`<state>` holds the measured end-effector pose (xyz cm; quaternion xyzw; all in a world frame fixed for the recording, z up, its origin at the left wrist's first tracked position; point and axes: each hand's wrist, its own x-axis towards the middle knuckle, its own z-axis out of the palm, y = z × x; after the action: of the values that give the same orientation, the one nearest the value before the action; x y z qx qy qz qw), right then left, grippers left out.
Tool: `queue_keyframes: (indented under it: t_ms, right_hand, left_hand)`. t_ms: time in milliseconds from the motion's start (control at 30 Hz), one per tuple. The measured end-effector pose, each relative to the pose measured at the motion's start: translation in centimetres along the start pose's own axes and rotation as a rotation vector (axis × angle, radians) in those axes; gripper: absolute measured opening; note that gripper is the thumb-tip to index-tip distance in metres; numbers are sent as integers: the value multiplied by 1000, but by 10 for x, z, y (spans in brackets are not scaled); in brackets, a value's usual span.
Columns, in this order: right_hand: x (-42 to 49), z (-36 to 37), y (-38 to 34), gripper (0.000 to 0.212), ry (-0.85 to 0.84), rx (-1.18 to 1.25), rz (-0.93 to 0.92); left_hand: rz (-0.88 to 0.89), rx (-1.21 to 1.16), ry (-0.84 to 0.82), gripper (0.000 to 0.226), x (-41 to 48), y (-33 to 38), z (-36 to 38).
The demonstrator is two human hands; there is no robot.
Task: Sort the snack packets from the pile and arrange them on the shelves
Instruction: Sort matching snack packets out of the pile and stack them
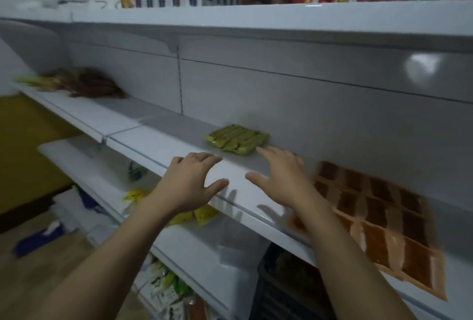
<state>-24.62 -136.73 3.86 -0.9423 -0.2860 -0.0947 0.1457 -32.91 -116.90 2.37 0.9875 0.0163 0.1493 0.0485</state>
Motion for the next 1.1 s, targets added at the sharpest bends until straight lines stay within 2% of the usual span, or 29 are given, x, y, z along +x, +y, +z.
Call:
queue_keyframes:
  t_ms: [267, 700, 1100]
  right_hand:
    - [47, 52, -141, 70, -39, 35, -198]
    - [111, 135, -367, 72, -101, 117, -392]
    - [167, 189, -475, 69, -155, 195, -491]
  left_hand:
    - [-189, 24, 32, 67, -52, -136, -29]
    - [-474, 42, 64, 65, -153, -342, -66]
    - [-659, 46, 67, 65, -183, -446, -67]
